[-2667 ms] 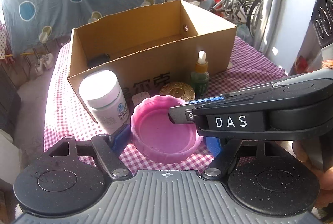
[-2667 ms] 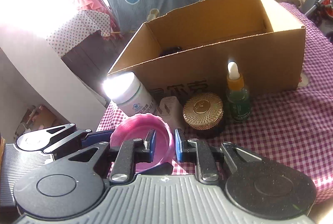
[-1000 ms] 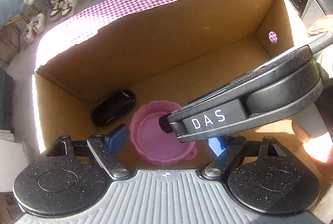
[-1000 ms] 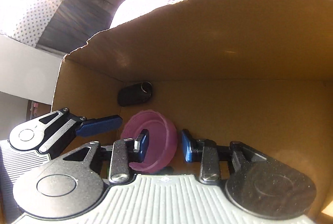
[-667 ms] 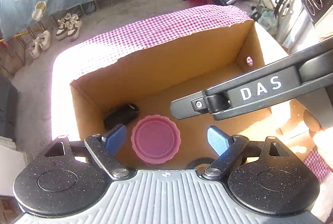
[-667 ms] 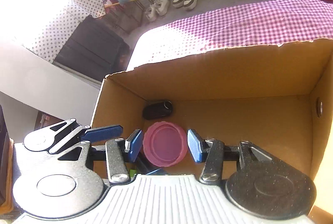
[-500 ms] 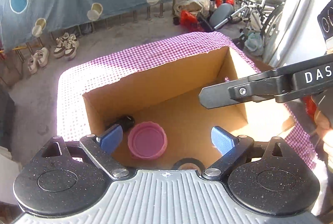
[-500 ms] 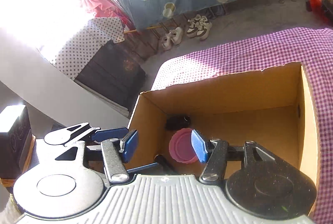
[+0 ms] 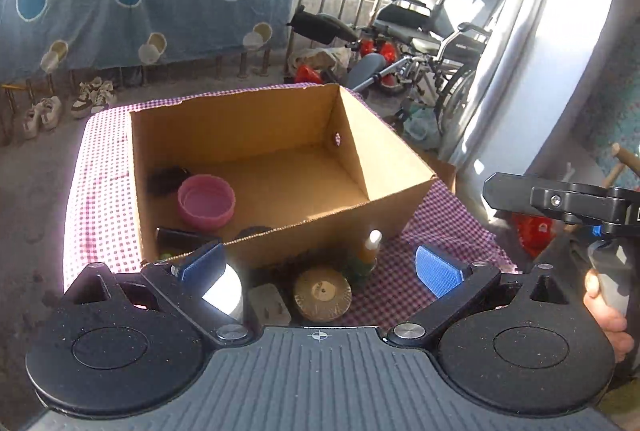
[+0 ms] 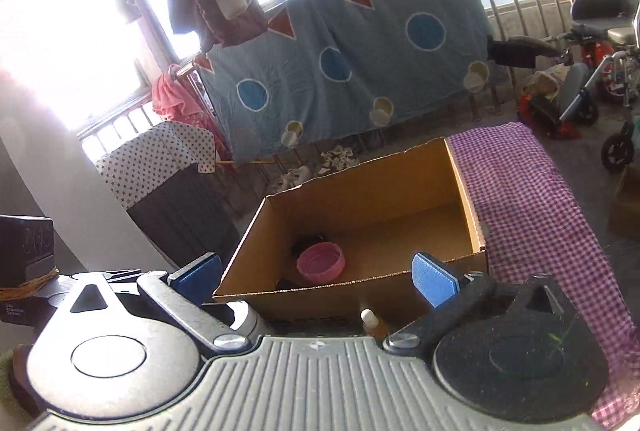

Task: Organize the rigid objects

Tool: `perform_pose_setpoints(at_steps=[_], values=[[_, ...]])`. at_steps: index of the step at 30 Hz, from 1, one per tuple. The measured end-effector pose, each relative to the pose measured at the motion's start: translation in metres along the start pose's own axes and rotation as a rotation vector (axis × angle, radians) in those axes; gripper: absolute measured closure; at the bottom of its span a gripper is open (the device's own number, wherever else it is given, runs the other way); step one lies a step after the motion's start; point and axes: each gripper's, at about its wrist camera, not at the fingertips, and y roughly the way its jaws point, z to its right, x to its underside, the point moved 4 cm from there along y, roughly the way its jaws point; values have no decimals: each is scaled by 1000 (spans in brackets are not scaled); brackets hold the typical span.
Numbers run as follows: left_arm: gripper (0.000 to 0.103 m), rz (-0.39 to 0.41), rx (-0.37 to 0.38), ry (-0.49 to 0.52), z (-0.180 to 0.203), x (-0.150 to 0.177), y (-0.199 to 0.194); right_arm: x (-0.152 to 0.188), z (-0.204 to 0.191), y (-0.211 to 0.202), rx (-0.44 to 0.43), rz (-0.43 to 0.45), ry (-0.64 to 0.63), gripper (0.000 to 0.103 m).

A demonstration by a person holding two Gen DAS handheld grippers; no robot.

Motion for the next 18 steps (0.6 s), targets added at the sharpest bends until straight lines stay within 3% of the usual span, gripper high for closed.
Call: perform_pose_setpoints(at_steps=[7,12,18], values=[[1,-15,-33,-82,12,35,21,38,11,-1,268,-84,-99,0],[1,-27,-47,-126,11,42,26,48,7,-9,350,-57,-191,0],[1,-20,-71,-91,13,52,18,54,7,-9,415,-9,-274,0]])
